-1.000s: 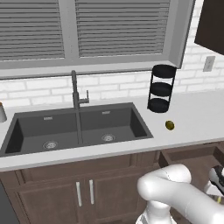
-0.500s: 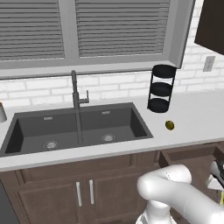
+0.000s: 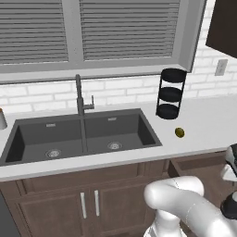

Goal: Pick the dish brush from the drawer and place it on the counter.

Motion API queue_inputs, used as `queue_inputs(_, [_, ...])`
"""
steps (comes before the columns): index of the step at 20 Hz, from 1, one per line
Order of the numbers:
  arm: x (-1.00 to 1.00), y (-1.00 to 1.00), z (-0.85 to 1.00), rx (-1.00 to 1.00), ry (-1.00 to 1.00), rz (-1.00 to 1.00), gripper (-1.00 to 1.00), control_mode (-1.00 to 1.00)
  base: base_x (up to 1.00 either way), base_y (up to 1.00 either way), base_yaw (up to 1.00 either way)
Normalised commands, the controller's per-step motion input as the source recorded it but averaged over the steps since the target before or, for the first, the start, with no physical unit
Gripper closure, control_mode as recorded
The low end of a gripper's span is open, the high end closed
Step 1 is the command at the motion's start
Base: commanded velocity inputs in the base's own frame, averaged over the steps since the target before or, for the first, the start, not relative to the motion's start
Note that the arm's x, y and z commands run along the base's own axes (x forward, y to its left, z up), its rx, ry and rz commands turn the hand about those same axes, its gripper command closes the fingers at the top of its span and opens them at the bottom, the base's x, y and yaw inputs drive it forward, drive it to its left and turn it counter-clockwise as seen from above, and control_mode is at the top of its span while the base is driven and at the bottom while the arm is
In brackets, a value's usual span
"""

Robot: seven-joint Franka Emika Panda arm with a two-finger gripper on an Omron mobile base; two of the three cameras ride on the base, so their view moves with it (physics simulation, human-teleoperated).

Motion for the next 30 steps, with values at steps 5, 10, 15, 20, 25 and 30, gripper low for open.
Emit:
queue_inputs(5, [0.99, 0.0, 0.97, 0.01, 0.0, 0.0, 1.0, -1.0, 0.0, 0.0, 0.0])
queue_inputs(10, [0.91, 0.0, 0.69, 0.0, -0.06, 0.01, 1.0, -1.0, 0.0, 0.0, 0.0])
queue_inputs(15, [1.0, 0.0, 0.09, 0.01, -0.04, 0.05, 1.0, -1.0, 0.0, 0.0, 0.0])
queue_inputs(20, [1.0, 0.0, -0.03, 0.01, -0.01, 0.08, 1.0, -1.0, 0.0, 0.0, 0.0])
queue_inputs(25, [0.65, 0.0, -0.2, 0.0, 0.0, 0.04, 1.0, -1.0, 0.0, 0.0, 0.0])
queue_inputs(30, [0.63, 0.0, -0.37, 0.0, -0.01, 0.02, 1.0, -1.0, 0.0, 0.0, 0.0])
